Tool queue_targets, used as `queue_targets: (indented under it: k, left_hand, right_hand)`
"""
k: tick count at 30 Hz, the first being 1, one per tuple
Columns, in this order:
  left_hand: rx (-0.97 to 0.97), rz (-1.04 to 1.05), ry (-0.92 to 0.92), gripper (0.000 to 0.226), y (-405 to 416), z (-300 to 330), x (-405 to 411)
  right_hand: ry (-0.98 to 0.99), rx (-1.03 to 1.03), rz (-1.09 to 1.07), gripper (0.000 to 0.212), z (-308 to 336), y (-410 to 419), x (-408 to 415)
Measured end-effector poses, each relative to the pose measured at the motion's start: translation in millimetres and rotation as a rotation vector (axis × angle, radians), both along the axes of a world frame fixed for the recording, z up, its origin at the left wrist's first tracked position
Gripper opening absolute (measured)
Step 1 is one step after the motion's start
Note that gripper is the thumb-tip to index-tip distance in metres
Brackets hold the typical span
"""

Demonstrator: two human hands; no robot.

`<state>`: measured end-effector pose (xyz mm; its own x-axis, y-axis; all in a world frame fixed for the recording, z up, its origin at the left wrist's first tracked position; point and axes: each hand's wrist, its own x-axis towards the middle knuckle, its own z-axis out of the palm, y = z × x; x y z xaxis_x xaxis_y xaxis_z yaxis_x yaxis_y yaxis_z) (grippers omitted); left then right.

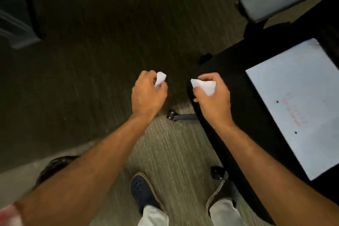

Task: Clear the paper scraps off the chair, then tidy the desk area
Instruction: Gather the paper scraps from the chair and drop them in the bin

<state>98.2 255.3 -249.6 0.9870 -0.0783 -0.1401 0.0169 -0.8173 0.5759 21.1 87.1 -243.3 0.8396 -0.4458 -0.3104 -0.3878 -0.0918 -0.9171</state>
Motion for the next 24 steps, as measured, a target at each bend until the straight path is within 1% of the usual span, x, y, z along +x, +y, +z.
queue_targets:
  k: [3, 5, 7, 9, 11, 15, 19, 21, 24]
  left_hand:
    - [0.004, 0.09, 0.05, 0.014, 81.0, -20.2, -14.7]
    - [-0.003, 0.169, 0.091, 0.01, 132.7, -39.4, -27.6]
    - [-0.014, 0.222, 0.143, 0.008, 179.3, -63.4, -43.0]
    - [0.012, 0.234, 0.187, 0.009, 217.9, -91.7, -60.6]
    - [0.049, 0.235, 0.215, 0.011, 248.2, -119.6, -76.7]
    - [0.052, 0.241, 0.273, 0.019, 289.2, -178.8, -104.8]
    - [0.033, 0.255, 0.315, 0.024, 301.3, -226.5, -114.3]
    - [0.021, 0.267, 0.337, 0.026, 298.2, -244.1, -111.8]
    - [-0.005, 0.278, 0.346, 0.026, 289.4, -265.4, -107.4]
  right_hand:
    - [-0.001, 0.025, 0.118, 0.041, -26.5, 64.5, 2.9]
    - [0.029, 0.001, 0.209, 0.044, -57.9, 107.0, -1.8]
    - [0.12, -0.041, 0.313, 0.045, -96.9, 146.1, -11.0]
    - [0.213, -0.093, 0.395, 0.045, -139.1, 179.7, -23.2]
    - [0.246, -0.146, 0.469, 0.042, -177.3, 207.1, -35.1]
    - [0.274, -0.301, 0.605, 0.036, -252.7, 247.0, -56.7]
    - [0.304, -0.452, 0.674, 0.025, -313.1, 265.4, -56.0]
    - [0.295, -0.501, 0.749, 0.029, -334.1, 269.3, -49.1]
    - [0.263, -0.586, 0.917, 0.043, -359.6, 273.2, -39.1]
